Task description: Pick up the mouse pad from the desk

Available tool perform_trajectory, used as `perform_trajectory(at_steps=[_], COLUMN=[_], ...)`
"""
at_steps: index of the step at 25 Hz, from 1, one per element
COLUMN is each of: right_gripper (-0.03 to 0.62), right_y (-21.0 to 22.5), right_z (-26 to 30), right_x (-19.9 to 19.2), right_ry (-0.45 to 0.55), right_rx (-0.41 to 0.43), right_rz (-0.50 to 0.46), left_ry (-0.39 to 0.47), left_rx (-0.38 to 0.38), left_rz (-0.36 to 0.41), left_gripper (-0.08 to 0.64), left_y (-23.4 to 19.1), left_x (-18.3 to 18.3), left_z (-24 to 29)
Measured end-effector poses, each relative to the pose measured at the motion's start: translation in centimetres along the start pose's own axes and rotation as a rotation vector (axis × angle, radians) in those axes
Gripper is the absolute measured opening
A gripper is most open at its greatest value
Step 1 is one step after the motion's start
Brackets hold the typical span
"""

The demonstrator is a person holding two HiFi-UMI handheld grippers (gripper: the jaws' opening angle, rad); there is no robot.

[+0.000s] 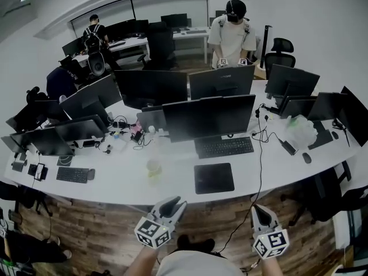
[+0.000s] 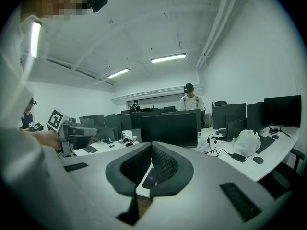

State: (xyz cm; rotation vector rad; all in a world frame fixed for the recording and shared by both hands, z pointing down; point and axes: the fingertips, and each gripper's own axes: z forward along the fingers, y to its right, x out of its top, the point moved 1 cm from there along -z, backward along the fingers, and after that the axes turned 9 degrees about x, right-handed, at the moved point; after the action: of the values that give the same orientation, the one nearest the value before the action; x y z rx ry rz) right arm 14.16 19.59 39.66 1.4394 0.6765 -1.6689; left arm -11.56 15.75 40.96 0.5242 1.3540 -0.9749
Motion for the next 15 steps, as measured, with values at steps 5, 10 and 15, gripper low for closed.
perform_trajectory(at_steps=[5,10,15], right_gripper=[0.011,0.011,0.011], right_y=[1.0,2.0,2.6], right_z=[0.2,0.2,0.8], right_x=[-0.3,-0.9,-1.6], right_ry=[-0.007,-0.015,-0.027], right_rx=[0.025,0.051,0.078], right_rz=[-0.001,0.004,0.008], left_ry=[-0.003,0.003,-0.006], left_rx=[0.026,0.059,0.082], left_rz=[-0.004,-0.017,-0.025], left_gripper=[0.138,0.143,0.143], left_y=[0.2,0.7,1.0], left_x=[-0.4,-0.8,-1.4], left_z=[0.2,0.3,0.5])
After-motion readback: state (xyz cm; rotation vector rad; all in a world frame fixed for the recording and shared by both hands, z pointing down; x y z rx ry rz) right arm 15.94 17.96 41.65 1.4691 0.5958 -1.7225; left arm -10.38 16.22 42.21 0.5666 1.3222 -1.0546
